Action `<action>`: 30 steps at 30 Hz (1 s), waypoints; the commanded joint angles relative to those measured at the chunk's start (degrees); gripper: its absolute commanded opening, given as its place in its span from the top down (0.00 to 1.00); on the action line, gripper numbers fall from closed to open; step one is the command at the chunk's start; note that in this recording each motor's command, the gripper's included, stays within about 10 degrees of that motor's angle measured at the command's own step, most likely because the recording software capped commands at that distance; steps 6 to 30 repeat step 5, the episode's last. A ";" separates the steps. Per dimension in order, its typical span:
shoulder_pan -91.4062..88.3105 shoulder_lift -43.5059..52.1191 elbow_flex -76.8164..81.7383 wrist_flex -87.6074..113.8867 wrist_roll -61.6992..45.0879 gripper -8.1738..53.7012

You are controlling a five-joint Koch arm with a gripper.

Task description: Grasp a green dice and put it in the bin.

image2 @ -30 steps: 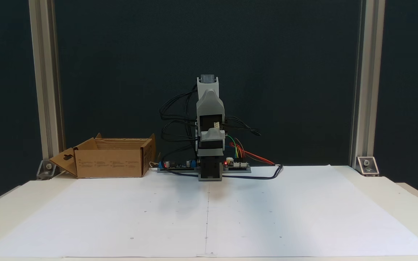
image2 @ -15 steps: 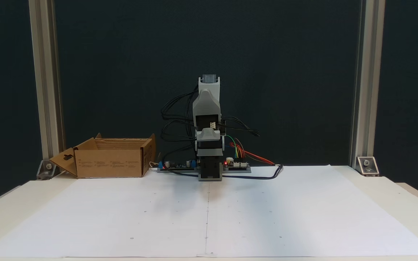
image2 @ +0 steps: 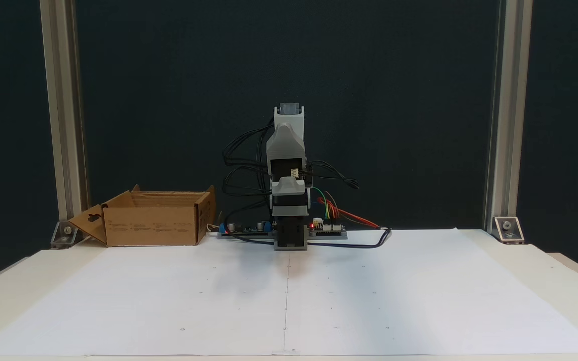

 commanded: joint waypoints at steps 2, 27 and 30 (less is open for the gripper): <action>-0.35 6.42 2.72 -0.62 -2.20 0.15; -0.35 6.42 2.72 -0.62 -2.20 0.15; -0.35 6.42 2.72 -0.62 -2.20 0.15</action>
